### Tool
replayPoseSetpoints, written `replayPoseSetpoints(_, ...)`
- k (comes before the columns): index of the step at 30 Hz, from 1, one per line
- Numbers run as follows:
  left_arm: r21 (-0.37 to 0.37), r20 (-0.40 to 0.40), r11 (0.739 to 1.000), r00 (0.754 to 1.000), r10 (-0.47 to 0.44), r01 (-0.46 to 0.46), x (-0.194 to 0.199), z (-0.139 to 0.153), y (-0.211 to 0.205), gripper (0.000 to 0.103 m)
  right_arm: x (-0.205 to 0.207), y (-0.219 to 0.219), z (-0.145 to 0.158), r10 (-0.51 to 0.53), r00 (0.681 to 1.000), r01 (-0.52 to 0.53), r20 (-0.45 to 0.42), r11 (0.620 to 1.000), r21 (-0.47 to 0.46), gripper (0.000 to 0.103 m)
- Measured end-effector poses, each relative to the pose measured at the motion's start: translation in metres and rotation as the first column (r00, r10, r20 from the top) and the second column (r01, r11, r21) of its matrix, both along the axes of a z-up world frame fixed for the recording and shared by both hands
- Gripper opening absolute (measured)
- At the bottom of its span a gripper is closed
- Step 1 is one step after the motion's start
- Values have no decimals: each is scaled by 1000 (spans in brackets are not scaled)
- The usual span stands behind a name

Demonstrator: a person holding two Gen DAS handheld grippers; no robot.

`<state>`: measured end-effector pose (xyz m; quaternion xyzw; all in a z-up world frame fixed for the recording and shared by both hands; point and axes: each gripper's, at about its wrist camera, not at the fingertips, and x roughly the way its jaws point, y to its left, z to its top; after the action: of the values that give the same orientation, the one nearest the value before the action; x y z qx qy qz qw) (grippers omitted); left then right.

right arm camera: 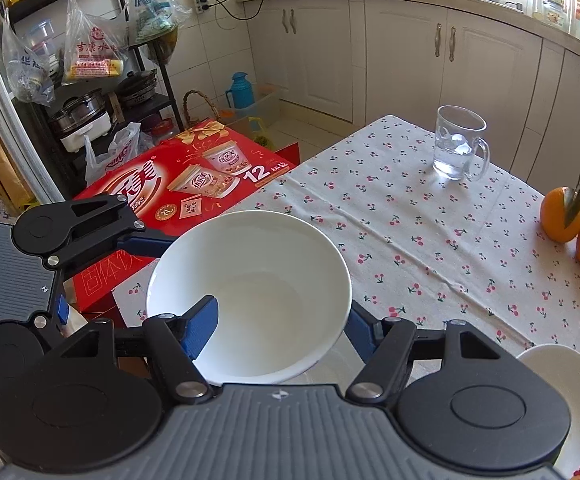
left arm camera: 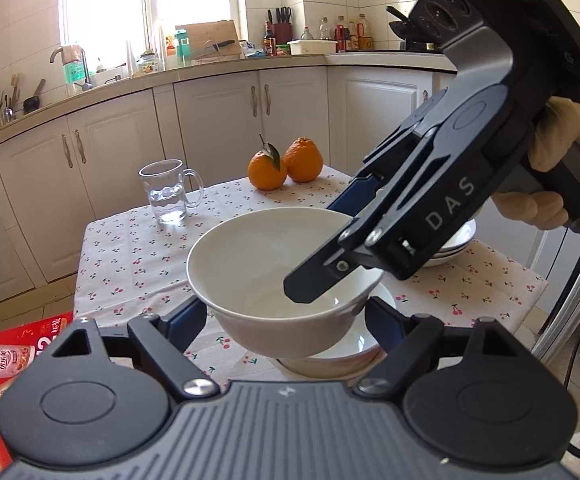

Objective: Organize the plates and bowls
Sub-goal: 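Carry the bowl with the right tool and lower it into the nested bowls, then open the right tool and lift it away from the bowl stack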

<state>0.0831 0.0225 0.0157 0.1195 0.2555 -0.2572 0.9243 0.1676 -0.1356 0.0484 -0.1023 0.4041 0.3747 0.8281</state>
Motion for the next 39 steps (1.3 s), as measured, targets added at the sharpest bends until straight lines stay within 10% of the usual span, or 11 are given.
replayPoseSetpoints(39,9,-100,998,993,-55,56,20,-27,-24,86,0,-27,-38,-105,994,104,-20,994,-18,74)
